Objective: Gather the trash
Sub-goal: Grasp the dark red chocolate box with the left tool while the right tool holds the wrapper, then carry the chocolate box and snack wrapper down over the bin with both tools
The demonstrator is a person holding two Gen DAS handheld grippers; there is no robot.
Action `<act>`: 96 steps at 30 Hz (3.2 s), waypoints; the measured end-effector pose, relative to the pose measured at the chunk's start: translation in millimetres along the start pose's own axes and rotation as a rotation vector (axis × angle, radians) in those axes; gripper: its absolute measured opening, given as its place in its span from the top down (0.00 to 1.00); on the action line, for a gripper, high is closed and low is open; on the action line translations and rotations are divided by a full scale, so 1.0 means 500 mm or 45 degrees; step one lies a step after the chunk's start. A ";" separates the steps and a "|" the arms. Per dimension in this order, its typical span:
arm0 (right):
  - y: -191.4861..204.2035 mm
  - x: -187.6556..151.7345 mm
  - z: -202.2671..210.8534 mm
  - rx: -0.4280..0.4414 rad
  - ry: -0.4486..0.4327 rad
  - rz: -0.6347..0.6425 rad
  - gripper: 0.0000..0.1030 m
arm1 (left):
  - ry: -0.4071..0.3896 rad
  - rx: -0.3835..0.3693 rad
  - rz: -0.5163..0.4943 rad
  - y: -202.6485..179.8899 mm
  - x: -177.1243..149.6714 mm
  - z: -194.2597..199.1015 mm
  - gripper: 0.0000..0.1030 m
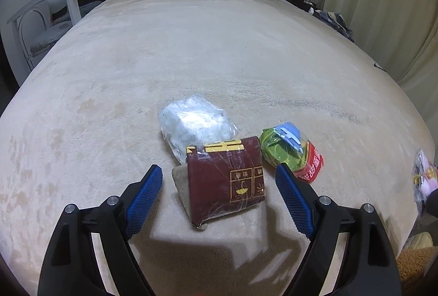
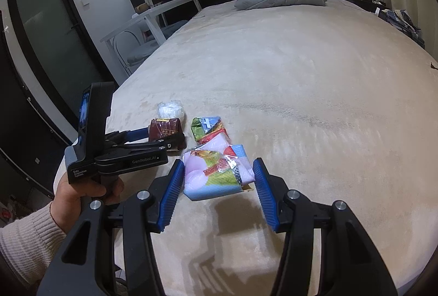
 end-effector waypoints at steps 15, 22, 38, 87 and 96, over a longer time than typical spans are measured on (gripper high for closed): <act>-0.004 0.010 -0.001 -0.049 -0.032 0.014 0.49 | -0.042 -0.036 0.014 0.012 0.003 0.056 0.43; 0.009 0.008 0.005 -0.046 -0.054 0.016 0.49 | -0.123 -0.099 0.034 0.006 -0.013 0.138 0.43; 0.052 -0.093 0.098 -0.037 -0.135 -0.055 0.49 | -0.247 -0.232 0.057 -0.008 -0.139 0.293 0.43; 0.158 -0.407 0.119 0.091 0.304 -0.308 0.48 | 0.074 -0.344 0.042 -0.094 -0.469 0.395 0.43; 0.134 -0.437 0.064 0.082 0.447 -0.401 0.48 | 0.305 -0.277 -0.022 -0.125 -0.506 0.315 0.43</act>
Point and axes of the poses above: each gripper's, at about its wrist camera, not at the fingertips, and z roughly against the way its jaws point, y to its left, x to its top, the point moved 3 cm from there along -z, roughly the way its jaws point, and after that the axes turned 1 degree about -y, right-handed, at the moved point
